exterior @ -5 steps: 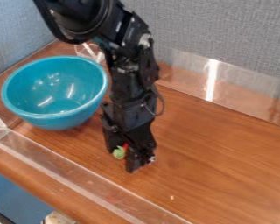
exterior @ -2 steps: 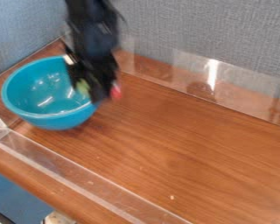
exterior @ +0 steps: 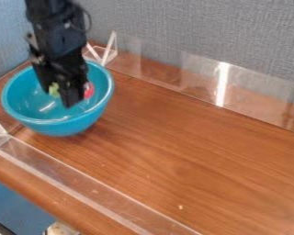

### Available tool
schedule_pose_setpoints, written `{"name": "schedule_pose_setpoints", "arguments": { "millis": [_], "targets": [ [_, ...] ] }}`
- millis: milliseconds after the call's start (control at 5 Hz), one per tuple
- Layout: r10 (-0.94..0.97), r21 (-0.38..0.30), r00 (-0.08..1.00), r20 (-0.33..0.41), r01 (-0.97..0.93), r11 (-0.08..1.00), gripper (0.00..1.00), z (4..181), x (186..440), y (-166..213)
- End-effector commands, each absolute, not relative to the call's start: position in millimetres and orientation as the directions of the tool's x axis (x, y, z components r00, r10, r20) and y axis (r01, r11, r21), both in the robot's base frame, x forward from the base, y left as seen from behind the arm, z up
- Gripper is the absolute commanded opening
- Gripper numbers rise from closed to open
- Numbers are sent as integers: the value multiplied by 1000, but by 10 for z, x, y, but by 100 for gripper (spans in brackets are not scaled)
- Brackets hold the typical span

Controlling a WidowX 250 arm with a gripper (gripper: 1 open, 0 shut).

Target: Put the strawberry in the blue bowl

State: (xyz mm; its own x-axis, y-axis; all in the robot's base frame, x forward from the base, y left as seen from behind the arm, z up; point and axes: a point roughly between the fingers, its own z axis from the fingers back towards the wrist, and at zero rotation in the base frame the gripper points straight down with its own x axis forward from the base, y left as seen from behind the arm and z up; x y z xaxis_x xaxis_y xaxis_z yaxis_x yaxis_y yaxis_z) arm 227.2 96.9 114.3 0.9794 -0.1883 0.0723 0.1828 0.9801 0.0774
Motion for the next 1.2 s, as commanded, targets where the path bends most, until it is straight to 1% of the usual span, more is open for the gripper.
{"name": "schedule_pose_setpoints", "arguments": {
  "millis": [0,200,400,600,800,1000],
  "targets": [
    [-153,96,984,86,145,985,0,1201,2212,1023],
    [-120,92,989,89,112,989,100,1268,2122,1047],
    [-133,92,985,110,123,988,100,1419,2161,1048],
    [-149,91,983,104,140,986,100,1464,2189,1033],
    [-160,94,980,122,149,984,100,1591,2264,1055],
    [-142,100,979,144,129,987,100,1631,2378,1116]
  ]
}}
